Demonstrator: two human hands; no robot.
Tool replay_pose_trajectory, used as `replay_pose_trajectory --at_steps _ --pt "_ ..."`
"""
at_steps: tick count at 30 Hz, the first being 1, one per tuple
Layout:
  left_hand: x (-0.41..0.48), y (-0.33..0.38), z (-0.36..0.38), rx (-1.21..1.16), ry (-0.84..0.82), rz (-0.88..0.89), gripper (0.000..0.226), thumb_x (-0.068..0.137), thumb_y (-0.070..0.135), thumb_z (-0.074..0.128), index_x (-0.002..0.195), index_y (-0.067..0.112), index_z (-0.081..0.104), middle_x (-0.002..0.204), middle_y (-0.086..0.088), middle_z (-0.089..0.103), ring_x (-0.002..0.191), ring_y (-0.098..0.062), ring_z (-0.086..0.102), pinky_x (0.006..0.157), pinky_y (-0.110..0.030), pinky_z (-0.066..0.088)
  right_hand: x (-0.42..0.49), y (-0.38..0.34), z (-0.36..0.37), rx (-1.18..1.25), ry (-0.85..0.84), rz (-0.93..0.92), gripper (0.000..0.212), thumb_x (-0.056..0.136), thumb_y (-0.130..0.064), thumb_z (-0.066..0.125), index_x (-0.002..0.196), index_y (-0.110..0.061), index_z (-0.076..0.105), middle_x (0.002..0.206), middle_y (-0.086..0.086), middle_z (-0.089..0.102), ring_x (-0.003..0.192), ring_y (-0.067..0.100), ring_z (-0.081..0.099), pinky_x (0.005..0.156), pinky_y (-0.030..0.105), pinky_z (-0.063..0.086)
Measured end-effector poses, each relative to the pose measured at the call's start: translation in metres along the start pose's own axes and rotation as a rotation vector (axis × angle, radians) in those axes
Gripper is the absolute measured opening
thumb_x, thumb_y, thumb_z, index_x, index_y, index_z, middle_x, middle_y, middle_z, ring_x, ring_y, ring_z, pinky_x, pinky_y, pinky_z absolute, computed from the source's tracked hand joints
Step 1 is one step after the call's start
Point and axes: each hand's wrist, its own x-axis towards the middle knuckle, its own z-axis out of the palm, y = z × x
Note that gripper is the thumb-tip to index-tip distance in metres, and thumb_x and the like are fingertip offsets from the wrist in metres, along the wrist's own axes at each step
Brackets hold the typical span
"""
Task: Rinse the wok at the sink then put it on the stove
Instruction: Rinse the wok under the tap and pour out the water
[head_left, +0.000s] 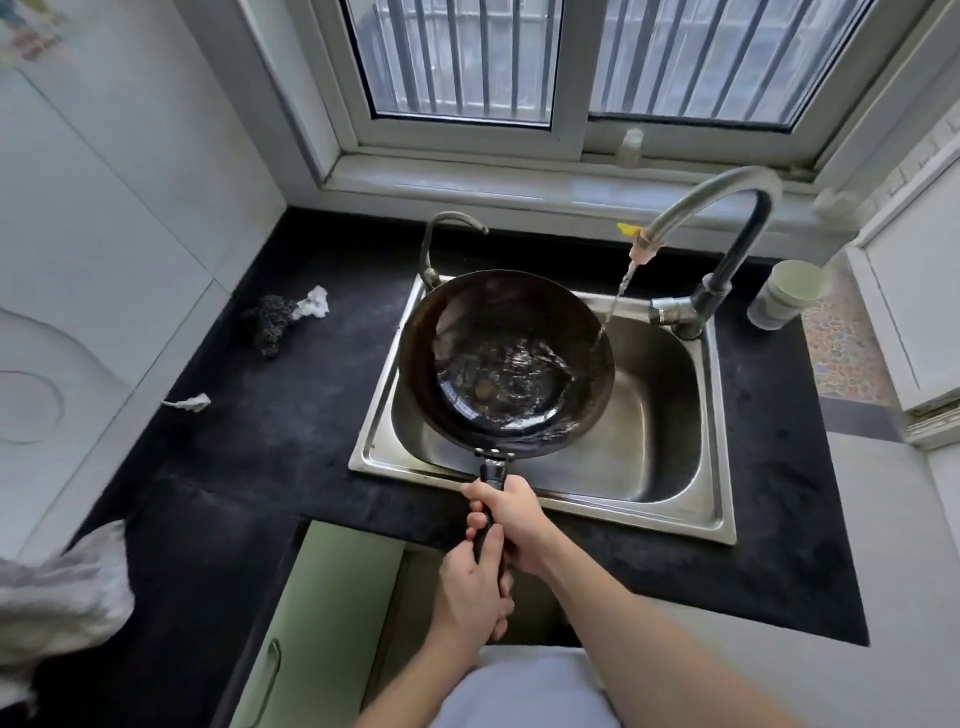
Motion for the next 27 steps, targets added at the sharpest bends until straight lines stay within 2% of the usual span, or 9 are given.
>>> replay_pose_trajectory --at_steps 9,15,19,23,27 --pt "0.000 -0.002 0.008 0.018 -0.103 -0.033 0.042 0.099 0.038 0.045 0.078 0.003 0.053 0.050 -0.002 0.047 0.034 -0.012 0.038 0.035 -0.022 0.030 -0.001 0.008 -0.018 0.033 0.093 0.041 0.035 0.095 -0.007 0.061 0.063 -0.011 0.047 0.049 0.001 0.044 0.043 0.012 0.044 0.049 0.028 0.048" --pt "0.005 0.006 0.011 0.032 -0.044 -0.022 0.041 0.099 0.038 0.044 0.073 0.007 0.050 0.050 -0.002 0.045 0.034 -0.013 0.036 0.036 -0.022 0.029 0.012 0.000 -0.017 0.036 0.071 0.051 0.026 0.094 -0.005 0.061 0.072 -0.009 0.047 0.052 0.001 0.042 0.041 0.011 0.043 0.047 0.027 0.046" --pt "0.005 0.008 0.011 0.053 0.006 0.016 0.039 0.099 0.036 0.045 0.071 0.009 0.050 0.050 -0.003 0.046 0.034 -0.015 0.037 0.035 -0.024 0.031 0.015 -0.005 -0.015 0.005 0.006 0.048 0.028 0.093 -0.008 0.064 0.071 -0.011 0.046 0.054 0.002 0.041 0.043 0.012 0.042 0.048 0.028 0.047" --pt "0.006 0.008 0.015 0.077 0.020 0.056 0.038 0.099 0.034 0.045 0.072 0.008 0.051 0.050 -0.004 0.047 0.034 -0.015 0.039 0.035 -0.024 0.031 0.014 -0.007 -0.019 0.052 -0.020 0.019 0.020 0.092 -0.006 0.064 0.089 -0.009 0.045 0.057 0.001 0.042 0.046 0.011 0.043 0.049 0.028 0.048" --pt "0.009 0.007 0.024 0.113 0.023 0.102 0.038 0.099 0.034 0.046 0.070 0.010 0.051 0.049 -0.004 0.047 0.034 -0.015 0.039 0.036 -0.025 0.031 0.013 -0.012 -0.028 0.070 -0.041 -0.009 0.025 0.095 -0.004 0.059 0.076 -0.010 0.045 0.055 -0.001 0.043 0.044 0.010 0.043 0.048 0.027 0.047"
